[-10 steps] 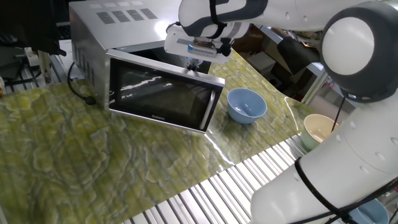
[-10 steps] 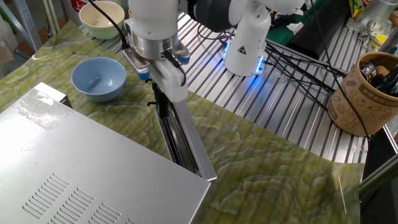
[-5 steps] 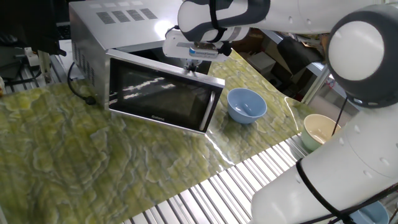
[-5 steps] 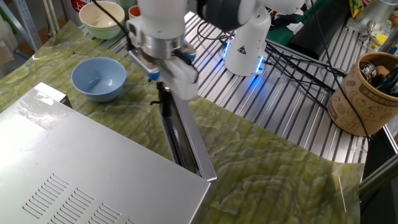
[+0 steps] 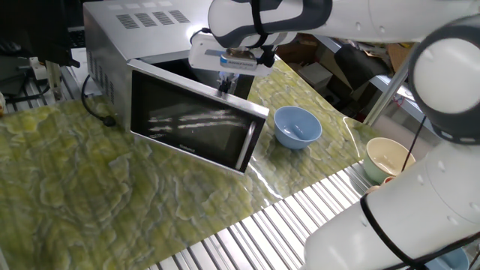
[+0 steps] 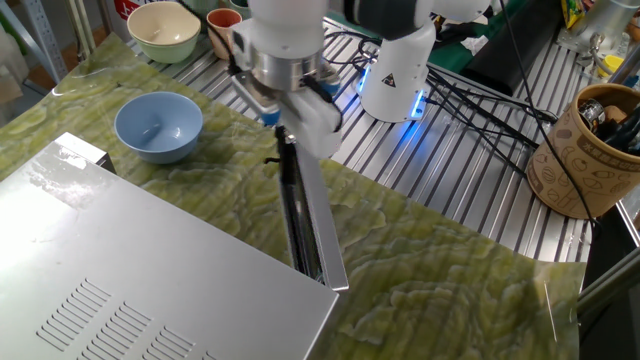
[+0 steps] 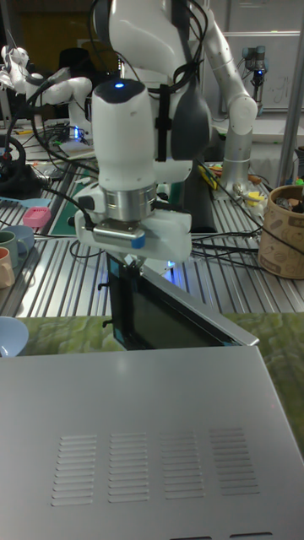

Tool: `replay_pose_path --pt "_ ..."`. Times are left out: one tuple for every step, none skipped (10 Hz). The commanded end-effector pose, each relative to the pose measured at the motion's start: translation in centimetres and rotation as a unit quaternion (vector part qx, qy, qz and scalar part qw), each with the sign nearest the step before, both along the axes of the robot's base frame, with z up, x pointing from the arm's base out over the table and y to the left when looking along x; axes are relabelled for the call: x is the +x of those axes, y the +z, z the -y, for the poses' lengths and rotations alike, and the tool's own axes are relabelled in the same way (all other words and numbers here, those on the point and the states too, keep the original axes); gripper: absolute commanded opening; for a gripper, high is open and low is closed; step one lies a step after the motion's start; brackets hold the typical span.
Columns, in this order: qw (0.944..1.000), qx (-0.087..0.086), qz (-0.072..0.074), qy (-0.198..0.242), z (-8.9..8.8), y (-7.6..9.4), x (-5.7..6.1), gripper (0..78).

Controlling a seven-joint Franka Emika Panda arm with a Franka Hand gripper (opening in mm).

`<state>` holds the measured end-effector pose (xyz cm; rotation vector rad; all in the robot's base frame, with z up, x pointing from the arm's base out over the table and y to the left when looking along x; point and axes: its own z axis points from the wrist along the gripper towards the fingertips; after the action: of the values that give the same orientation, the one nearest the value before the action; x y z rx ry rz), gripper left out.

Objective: Put the bowl into the microwave

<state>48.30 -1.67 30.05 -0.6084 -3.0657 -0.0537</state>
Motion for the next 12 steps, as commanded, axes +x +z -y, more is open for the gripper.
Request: replay_pose_path --pt "0.9999 0.009 -0.008 -0.012 -1.0 -0.2 -1.3 1.1" --pt "0.9996 0.017 -0.013 -0.019 -1.7 -0.1 -2.1 1.1" --pt "0.9995 0.018 -0.016 -0.021 -1.9 0.0 -2.3 1.1" --pt "0.9992 0.022 -0.021 -0.026 -2.4 0.3 -2.9 1.1" --pt "0.9989 0.026 -0.023 -0.031 -2.6 0.4 -3.1 1.1" --pt "0.9988 0.026 -0.023 -0.034 -2.8 0.3 -3.5 1.1" --pt "0.9988 0.026 -0.023 -0.034 -2.8 0.3 -3.5 1.1" --pt "0.9985 0.03 -0.024 -0.039 -3.2 0.2 -3.9 1.1" --pt "0.9979 0.037 -0.025 -0.047 -3.6 0.4 -4.3 1.1" --pt "0.9979 0.037 -0.026 -0.047 -3.8 0.5 -4.5 1.1" --pt "0.9982 0.036 -0.025 -0.042 -3.8 0.5 -4.5 1.1" --pt "0.9983 0.036 -0.024 -0.039 -3.8 0.5 -4.5 1.1"
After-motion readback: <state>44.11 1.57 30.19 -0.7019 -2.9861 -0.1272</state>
